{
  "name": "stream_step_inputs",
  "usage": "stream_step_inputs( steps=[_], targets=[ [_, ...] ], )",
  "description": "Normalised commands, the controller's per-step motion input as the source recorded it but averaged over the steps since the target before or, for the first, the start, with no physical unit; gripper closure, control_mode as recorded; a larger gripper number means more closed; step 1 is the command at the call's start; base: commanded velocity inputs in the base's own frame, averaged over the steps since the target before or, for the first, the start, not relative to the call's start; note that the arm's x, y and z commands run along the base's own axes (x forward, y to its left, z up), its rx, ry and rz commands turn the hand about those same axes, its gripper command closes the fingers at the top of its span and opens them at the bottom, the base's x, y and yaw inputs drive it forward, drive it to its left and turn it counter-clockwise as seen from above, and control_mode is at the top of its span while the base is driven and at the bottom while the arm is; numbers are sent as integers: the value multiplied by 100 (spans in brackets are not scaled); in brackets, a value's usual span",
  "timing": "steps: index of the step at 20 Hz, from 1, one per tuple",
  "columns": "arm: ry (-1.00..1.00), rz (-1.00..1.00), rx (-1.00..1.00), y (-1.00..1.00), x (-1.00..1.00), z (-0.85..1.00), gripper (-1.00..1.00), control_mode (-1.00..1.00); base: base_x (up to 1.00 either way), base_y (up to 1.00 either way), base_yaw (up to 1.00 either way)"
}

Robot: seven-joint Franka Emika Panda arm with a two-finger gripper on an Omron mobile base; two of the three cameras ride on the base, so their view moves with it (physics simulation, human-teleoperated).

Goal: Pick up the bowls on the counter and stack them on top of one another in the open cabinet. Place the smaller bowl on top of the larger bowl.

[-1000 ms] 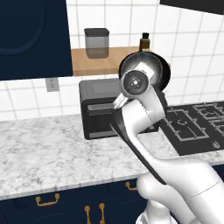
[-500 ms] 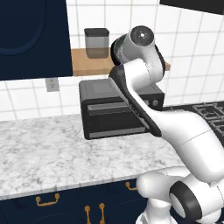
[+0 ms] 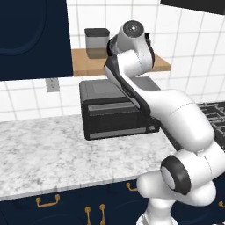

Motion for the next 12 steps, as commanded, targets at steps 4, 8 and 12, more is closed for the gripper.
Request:
stream_step_inputs(
  steps=[4, 8, 12],
  targets=[
    [12, 0, 0, 15, 72, -17, 100, -100, 0, 0, 0],
    [2, 0, 0, 13, 75, -20, 100, -100, 0, 0, 0],
    [0, 0, 0, 6, 78, -4, -100, -100, 0, 0, 0]
  ],
)
